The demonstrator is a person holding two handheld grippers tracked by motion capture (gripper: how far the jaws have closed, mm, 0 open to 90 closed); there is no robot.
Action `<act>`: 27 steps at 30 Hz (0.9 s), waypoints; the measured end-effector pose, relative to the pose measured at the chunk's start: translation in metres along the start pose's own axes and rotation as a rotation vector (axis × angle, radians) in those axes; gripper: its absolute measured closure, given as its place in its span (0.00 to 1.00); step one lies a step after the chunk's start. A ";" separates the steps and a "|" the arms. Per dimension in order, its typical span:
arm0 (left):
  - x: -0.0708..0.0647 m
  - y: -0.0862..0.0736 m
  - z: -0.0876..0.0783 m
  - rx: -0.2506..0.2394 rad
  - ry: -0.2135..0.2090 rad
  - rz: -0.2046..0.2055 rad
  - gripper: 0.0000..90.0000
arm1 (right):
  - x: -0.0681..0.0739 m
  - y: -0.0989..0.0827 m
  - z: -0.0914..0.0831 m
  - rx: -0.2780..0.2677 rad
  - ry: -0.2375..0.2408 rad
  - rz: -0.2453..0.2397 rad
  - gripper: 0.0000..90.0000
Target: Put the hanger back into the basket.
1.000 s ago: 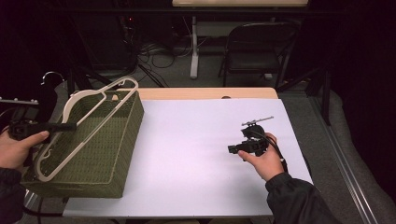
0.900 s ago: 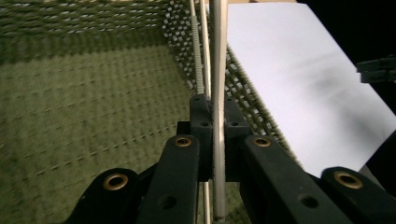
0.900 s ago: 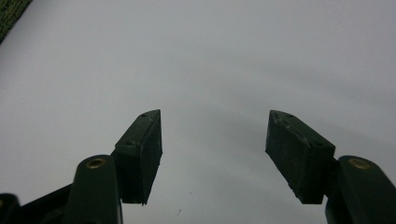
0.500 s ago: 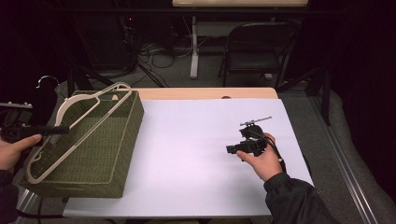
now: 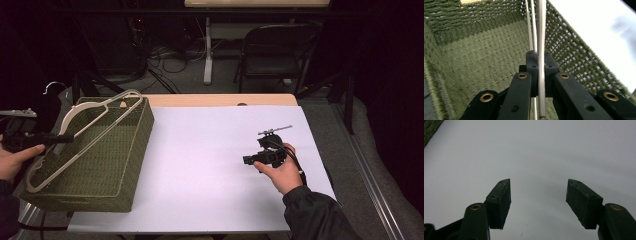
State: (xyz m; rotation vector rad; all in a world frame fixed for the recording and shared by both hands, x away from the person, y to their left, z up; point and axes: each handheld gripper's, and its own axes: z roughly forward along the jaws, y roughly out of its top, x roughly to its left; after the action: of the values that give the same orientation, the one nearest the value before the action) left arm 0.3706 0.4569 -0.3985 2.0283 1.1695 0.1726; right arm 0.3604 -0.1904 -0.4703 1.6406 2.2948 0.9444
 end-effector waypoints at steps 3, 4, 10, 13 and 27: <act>0.003 -0.003 0.002 -0.003 0.009 0.012 0.97 | 0.000 0.000 0.000 0.004 0.003 0.002 0.40; 0.004 -0.003 0.003 -0.002 0.013 0.012 0.97 | 0.000 0.000 0.001 0.004 0.003 0.003 0.40; 0.008 -0.011 0.011 0.021 0.020 0.034 0.97 | 0.000 -0.001 0.001 0.001 0.003 0.001 0.41; 0.010 -0.017 0.016 0.019 0.010 0.032 0.97 | 0.000 -0.001 0.002 0.002 0.004 0.006 0.41; 0.008 -0.038 0.047 0.068 0.066 0.063 0.97 | 0.001 -0.002 0.005 0.011 0.006 0.005 0.41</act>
State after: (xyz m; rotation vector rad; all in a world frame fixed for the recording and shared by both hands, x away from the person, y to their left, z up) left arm 0.3715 0.4479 -0.4587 2.1354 1.1666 0.2350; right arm 0.3607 -0.1876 -0.4746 1.6509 2.3049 0.9413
